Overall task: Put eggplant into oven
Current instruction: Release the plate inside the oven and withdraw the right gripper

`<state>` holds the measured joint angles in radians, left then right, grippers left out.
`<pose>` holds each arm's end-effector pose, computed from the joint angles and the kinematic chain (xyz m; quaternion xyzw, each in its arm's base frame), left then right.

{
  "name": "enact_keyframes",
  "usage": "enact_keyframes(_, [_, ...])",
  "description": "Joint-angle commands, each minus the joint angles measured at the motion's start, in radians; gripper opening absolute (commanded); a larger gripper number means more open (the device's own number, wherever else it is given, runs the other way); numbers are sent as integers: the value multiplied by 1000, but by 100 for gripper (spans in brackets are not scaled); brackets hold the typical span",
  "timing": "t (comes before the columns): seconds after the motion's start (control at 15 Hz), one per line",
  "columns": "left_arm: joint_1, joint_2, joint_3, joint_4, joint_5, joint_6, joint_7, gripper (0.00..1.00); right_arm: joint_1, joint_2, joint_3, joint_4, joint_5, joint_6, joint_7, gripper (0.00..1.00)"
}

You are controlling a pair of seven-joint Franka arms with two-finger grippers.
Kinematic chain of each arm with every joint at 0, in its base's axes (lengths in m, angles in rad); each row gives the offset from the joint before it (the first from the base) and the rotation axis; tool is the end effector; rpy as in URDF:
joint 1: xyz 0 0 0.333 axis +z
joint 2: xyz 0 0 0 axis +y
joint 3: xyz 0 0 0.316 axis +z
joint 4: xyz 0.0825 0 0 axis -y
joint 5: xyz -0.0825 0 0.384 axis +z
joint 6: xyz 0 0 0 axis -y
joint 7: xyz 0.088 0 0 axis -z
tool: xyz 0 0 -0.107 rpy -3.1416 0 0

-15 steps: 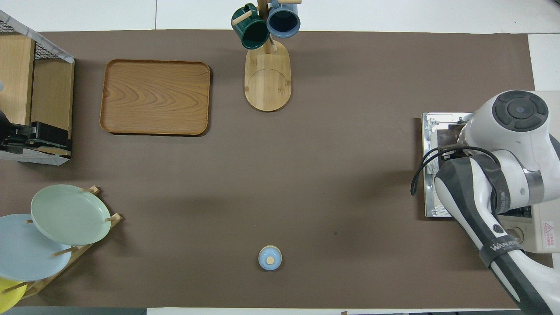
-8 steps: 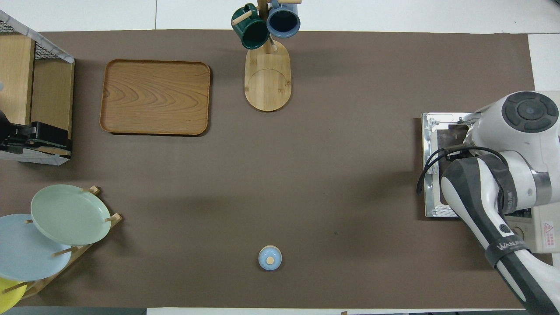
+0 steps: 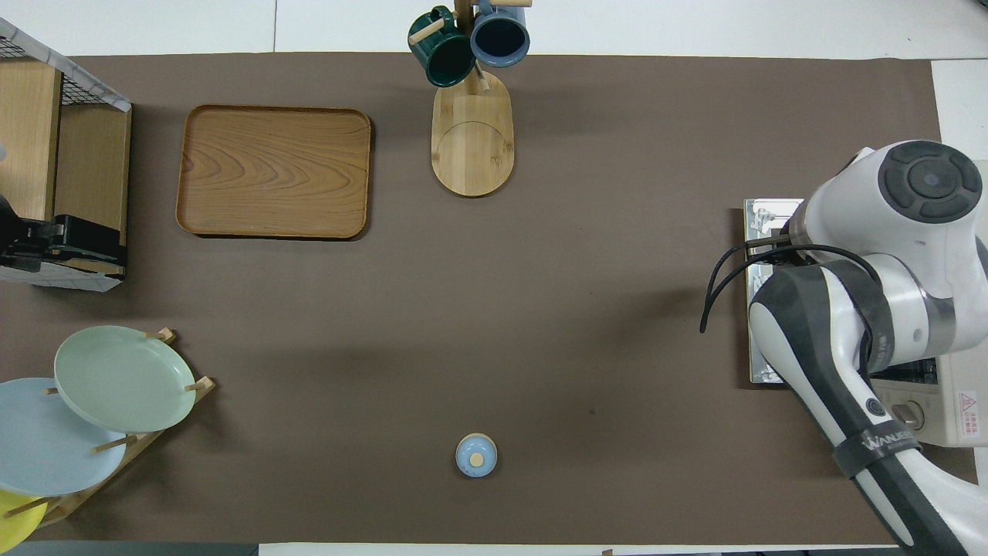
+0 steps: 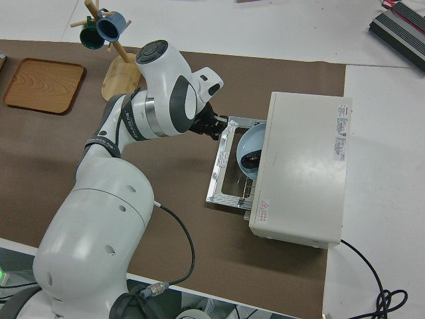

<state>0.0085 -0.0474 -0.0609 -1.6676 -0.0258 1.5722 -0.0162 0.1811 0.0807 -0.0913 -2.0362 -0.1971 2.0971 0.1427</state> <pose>0.5369 -0.0317 0.6049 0.9995 -0.0177 -0.0244 0.0106 0.5635 0.0419 0.4047 0.9958 0.0240 0.0004 0.0888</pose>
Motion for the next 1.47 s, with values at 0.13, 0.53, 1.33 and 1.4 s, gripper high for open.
enact_keyframes(0.13, [16, -5, -13, 8, 17, -14, 8, 100, 8, 82, 4, -48, 19, 100, 93, 0])
enact_keyframes(0.53, [16, -5, -13, 8, 17, -12, 8, 100, 6, 162, 4, -53, 25, 141, 161, 0])
enact_keyframes(1.33, [16, -5, -13, 8, 17, -14, 8, 100, 18, 168, 2, -27, -165, 69, 140, 0])
enact_keyframes(1.4, [16, -5, -13, 8, 17, -12, 8, 100, 17, 169, 2, -7, -173, 43, 123, 0])
